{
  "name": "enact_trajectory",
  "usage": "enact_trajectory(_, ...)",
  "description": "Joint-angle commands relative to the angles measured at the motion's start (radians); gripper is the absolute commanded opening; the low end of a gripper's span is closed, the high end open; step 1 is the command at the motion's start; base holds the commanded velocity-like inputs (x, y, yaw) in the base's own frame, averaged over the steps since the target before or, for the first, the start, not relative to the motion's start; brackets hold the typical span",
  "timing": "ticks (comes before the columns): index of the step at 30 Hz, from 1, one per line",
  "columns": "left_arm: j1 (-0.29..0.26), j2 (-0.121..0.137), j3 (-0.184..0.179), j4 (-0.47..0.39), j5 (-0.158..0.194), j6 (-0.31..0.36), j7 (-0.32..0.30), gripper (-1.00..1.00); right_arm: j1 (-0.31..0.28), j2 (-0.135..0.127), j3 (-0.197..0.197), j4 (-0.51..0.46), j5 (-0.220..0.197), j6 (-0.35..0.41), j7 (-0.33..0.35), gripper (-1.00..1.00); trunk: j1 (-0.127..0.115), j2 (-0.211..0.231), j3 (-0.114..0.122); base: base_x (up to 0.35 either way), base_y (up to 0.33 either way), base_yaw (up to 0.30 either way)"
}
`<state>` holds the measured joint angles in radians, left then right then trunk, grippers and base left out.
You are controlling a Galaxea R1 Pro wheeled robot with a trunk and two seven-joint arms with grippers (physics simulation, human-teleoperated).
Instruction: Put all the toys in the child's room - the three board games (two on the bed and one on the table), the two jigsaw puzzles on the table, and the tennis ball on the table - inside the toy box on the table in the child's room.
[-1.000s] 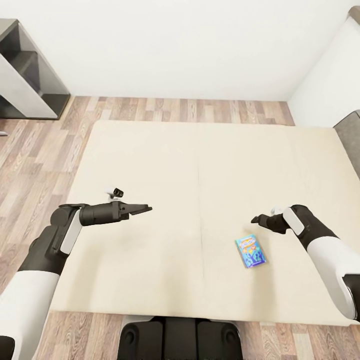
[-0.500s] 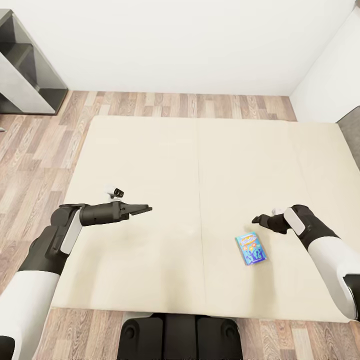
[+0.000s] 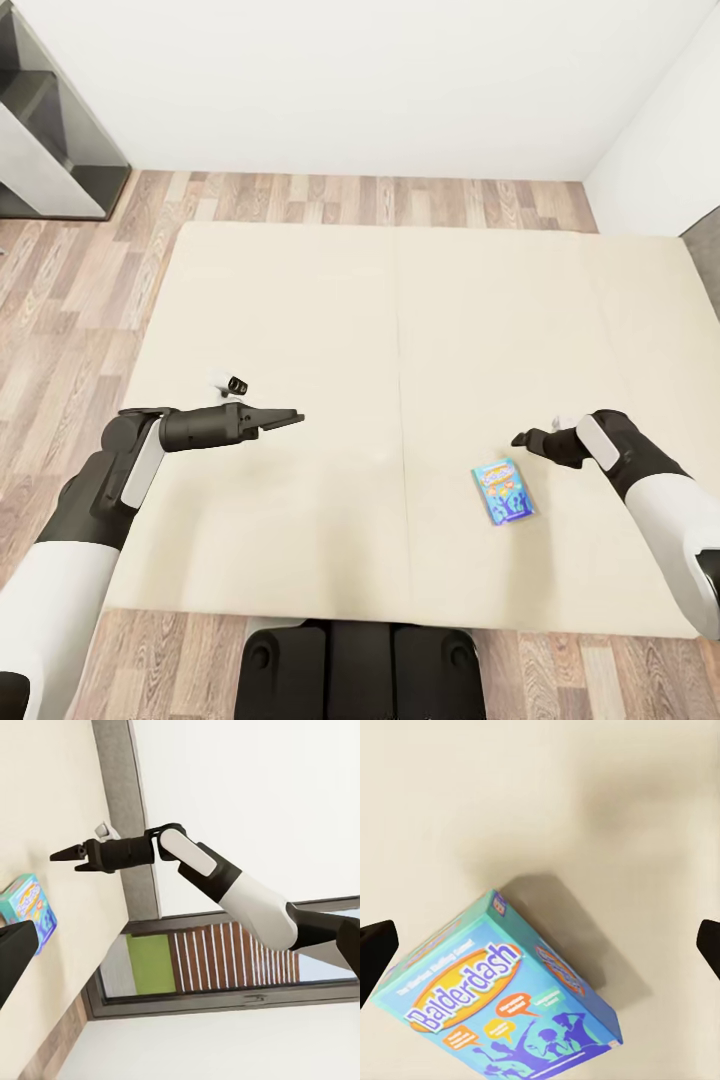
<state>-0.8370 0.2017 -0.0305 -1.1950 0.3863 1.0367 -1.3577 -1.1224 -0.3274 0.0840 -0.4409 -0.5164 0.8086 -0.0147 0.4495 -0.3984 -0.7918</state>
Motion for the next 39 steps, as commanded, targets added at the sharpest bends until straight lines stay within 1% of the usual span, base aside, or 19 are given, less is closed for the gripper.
enact_trajectory(1, -0.001, 0.001, -0.002, 0.000, 0.003, 0.009, -0.001, 1.00, -0.001, -0.002, 0.008, -0.001, -0.005, 0.003, 0.001, 1.00, 0.001, -0.002, -0.003, 0.000, 0.000, 0.000)
enact_trajectory(12, -0.001, -0.001, -0.001, 0.000, 0.002, 0.008, 0.000, 1.00, -0.001, -0.003, 0.008, -0.001, -0.002, 0.003, 0.067, 1.00, 0.001, -0.002, -0.021, 0.000, 0.000, 0.000)
enact_trajectory(32, -0.001, -0.001, 0.000, 0.000, 0.002, 0.009, 0.001, 1.00, 0.001, -0.004, 0.013, -0.001, 0.008, 0.005, 0.081, 1.00, 0.001, -0.002, -0.054, 0.000, 0.000, 0.000)
enact_trajectory(39, -0.001, -0.001, 0.001, 0.000, 0.004, 0.009, 0.023, 1.00, 0.005, -0.004, 0.022, -0.001, 0.009, 0.007, 0.106, 1.00, 0.001, -0.002, -0.065, 0.000, 0.000, 0.000)
